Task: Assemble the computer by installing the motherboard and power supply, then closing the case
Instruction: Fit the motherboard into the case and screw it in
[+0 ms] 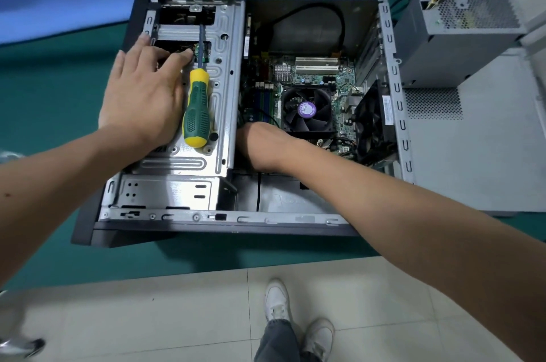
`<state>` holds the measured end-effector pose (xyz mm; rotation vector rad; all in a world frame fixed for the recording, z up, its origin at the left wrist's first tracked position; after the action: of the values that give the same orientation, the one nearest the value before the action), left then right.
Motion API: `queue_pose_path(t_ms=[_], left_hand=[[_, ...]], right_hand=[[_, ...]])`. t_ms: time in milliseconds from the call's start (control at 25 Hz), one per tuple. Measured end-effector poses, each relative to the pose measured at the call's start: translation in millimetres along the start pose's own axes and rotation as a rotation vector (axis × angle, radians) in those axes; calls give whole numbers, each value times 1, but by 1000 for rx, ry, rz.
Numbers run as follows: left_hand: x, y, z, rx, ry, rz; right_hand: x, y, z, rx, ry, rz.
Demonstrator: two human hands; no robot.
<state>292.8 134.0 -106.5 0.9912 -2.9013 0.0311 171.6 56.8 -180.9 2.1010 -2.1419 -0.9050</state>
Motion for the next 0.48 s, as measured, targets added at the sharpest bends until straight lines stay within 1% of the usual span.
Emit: queue_pose_path(t_ms=[240,480], left_hand=[[0,0,1,-1,-9,-9],[-1,-1,-1,-5,-13,-11]], right_hand=[[0,-3,3,32,26,-7],[-6,-2,2,52,61,-52]])
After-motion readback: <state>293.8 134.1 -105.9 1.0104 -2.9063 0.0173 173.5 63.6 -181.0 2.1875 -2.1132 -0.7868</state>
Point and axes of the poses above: each hand's wrist, its own y-axis away from the middle knuckle, its own z-axis out of the palm, x = y × z, the point moved 7 cm from there along -y, towards the middle knuckle, and after that the axes turned 5 degrees about -x, right-handed, at the moved point
